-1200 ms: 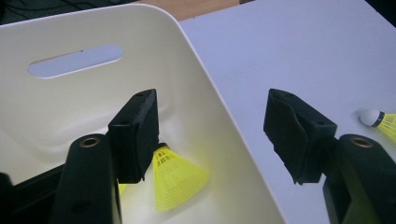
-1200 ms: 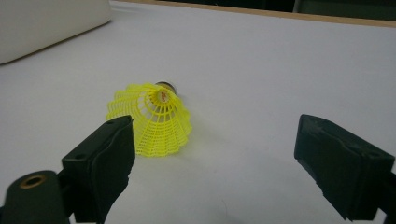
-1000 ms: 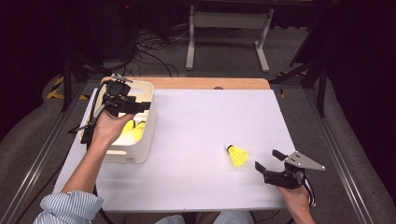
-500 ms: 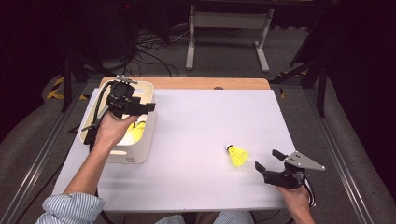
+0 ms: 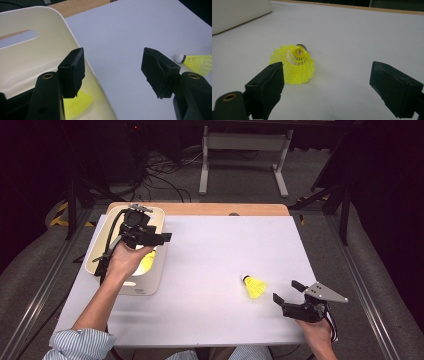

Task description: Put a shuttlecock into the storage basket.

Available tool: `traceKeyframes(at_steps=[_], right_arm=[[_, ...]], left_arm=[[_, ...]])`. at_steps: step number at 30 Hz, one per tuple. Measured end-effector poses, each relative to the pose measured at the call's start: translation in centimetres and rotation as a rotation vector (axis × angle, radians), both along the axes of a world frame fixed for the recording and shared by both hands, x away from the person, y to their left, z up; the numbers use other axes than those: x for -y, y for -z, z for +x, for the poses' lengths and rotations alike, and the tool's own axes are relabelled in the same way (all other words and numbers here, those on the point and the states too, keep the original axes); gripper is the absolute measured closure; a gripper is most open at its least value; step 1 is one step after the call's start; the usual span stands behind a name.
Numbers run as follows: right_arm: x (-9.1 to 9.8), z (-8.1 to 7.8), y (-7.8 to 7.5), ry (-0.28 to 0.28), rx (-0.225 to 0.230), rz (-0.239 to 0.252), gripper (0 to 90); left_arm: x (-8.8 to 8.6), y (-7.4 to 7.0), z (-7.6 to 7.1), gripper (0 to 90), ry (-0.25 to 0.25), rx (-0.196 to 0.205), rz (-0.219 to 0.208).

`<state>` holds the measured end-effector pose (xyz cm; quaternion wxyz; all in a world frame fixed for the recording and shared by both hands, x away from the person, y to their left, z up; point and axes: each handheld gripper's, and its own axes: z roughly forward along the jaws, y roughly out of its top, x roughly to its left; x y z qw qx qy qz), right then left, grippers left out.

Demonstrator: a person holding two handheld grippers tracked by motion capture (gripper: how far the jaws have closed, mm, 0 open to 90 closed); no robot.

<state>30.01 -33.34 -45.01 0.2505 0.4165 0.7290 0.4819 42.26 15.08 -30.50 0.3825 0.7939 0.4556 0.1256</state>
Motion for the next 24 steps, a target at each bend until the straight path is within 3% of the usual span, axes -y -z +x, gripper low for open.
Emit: traceKeyframes(at_steps=[24], right_arm=[[-0.2,0.2,0.0,0.005,0.0,-0.003,12.9]], left_arm=[[2.1,0.7,-0.8,36.0,0.056,0.005,-0.002]])
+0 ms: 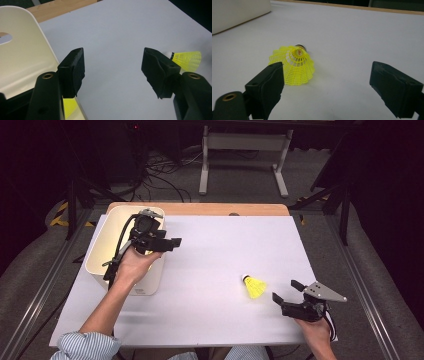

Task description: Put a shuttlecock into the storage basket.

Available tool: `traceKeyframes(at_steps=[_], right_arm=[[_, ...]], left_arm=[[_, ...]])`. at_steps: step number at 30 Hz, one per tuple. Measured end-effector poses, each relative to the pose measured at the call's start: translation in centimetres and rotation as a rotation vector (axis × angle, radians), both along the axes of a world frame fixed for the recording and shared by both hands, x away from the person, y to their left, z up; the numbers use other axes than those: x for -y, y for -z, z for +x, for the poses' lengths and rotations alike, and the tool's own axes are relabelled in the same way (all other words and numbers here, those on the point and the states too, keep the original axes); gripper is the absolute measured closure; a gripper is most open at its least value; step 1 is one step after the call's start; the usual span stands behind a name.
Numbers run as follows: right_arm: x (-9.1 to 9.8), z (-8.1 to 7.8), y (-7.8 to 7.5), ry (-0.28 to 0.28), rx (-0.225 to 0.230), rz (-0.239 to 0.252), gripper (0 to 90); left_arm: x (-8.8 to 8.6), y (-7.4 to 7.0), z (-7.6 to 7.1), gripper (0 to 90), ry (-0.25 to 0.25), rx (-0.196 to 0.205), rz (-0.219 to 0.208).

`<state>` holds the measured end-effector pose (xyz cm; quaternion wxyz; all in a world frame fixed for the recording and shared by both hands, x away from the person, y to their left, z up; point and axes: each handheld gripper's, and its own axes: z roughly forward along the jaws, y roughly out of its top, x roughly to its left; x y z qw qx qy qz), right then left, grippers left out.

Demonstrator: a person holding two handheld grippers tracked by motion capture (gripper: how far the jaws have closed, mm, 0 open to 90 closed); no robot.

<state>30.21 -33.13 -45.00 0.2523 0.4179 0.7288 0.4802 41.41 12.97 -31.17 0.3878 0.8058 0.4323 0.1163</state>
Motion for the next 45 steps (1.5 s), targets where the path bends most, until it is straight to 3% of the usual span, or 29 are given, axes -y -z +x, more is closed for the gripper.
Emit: traceKeyframes(at_steps=[30,34,45], right_arm=[[0.0,0.0,-0.1,0.007,0.007,-0.024,13.0],[0.0,-0.1,-0.2,0.0,0.009,-0.026,13.0],[-0.6,0.3,-0.4,-0.026,-0.009,-0.045,13.0]], left_arm=[[1.9,0.9,-1.1,35.9,0.042,0.032,0.009],[2.2,1.3,-1.3,35.9,0.041,0.03,-0.01],[3.0,1.9,-1.4,35.7,0.056,0.027,-0.008]])
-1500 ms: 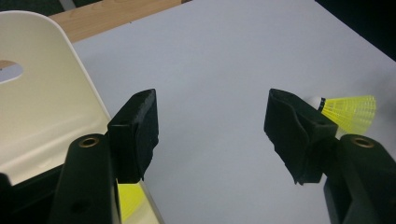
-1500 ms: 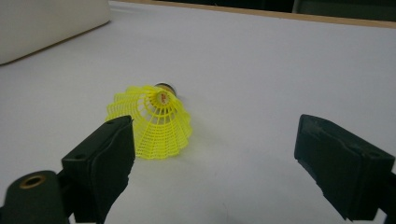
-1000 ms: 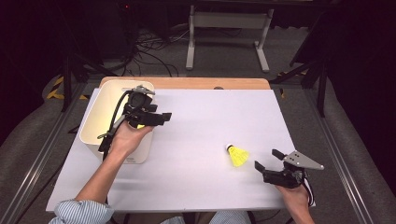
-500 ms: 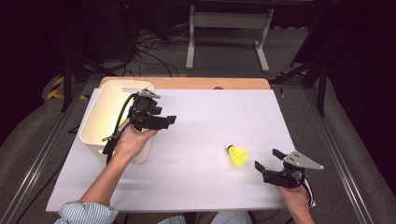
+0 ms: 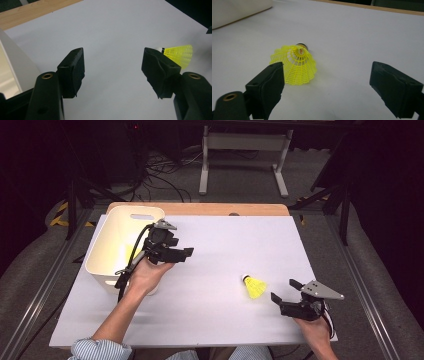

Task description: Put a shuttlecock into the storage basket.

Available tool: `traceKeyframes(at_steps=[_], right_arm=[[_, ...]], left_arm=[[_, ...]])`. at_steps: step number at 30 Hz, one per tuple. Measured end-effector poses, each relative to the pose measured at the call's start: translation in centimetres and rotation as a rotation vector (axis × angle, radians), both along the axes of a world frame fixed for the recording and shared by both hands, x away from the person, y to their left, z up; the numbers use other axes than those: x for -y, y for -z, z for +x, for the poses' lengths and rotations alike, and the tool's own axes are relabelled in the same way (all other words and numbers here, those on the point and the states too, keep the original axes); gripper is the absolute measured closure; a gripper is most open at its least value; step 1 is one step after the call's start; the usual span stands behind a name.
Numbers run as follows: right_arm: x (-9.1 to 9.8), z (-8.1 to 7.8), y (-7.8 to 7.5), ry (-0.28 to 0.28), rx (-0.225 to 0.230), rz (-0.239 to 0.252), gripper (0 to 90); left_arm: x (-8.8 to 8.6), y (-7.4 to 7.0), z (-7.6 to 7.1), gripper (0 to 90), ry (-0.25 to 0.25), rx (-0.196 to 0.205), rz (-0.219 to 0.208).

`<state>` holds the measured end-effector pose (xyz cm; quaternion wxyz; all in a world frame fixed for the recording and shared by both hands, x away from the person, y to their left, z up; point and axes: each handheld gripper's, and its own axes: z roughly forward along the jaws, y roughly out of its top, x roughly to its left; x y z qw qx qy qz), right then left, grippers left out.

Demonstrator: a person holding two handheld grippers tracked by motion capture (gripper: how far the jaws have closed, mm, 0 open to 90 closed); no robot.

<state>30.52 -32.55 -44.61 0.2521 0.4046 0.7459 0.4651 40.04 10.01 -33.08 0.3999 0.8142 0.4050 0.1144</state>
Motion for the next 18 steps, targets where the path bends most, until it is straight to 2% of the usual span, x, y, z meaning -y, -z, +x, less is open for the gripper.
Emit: traceKeyframes(at_steps=[11,15,18], right_arm=[[-0.3,0.2,-0.2,-0.003,-0.022,-0.017,13.5],[-0.4,0.4,-0.2,-0.006,-0.042,-0.027,15.1],[-0.5,0.8,-0.3,-0.014,-0.077,-0.042,18.6]], left_arm=[[0.7,0.4,-0.1,35.7,0.014,0.004,0.01],[1.0,0.7,-0.1,35.7,0.016,-0.004,0.004],[1.4,0.9,-0.1,35.7,0.021,-0.007,0.01]])
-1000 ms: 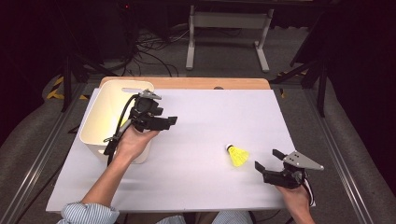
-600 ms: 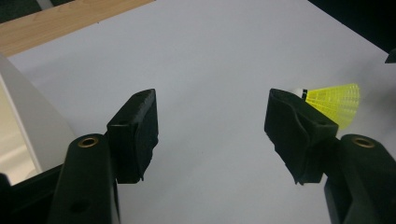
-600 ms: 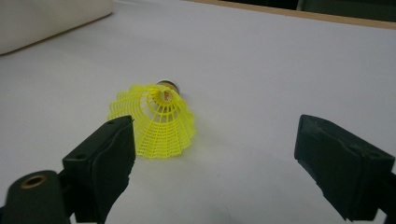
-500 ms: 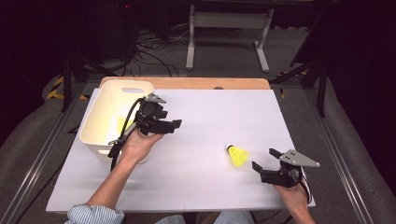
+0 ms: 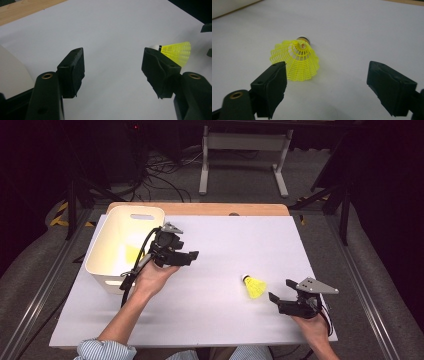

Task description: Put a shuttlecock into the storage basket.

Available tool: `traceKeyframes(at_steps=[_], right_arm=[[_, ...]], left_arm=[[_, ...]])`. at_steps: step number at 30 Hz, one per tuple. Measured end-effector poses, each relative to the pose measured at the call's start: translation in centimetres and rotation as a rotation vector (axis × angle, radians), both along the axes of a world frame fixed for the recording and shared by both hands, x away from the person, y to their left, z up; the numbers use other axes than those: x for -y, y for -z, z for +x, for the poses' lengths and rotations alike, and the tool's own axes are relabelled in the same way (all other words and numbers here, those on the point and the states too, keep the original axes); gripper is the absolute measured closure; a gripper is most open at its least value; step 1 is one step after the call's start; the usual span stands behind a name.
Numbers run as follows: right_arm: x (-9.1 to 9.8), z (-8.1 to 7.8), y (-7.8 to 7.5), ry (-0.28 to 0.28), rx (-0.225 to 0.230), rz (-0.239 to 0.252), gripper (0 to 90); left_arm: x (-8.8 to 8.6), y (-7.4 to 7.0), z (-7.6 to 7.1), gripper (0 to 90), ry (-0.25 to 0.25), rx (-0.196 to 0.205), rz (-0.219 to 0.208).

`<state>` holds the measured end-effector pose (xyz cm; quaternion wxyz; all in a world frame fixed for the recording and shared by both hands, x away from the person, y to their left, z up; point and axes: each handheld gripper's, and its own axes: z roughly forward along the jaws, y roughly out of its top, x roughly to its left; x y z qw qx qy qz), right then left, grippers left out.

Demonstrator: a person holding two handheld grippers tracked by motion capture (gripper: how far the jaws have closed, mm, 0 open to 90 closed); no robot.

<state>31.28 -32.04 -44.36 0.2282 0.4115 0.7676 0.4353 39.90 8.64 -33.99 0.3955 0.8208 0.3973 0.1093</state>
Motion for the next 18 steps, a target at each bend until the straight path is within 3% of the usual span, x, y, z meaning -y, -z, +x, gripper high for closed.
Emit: traceKeyframes(at_steps=[18], right_arm=[[-1.1,2.5,0.0,-0.038,-0.146,-0.054,47.8]], left_arm=[[0.9,0.8,-0.1,35.6,0.012,-0.005,0.015]])
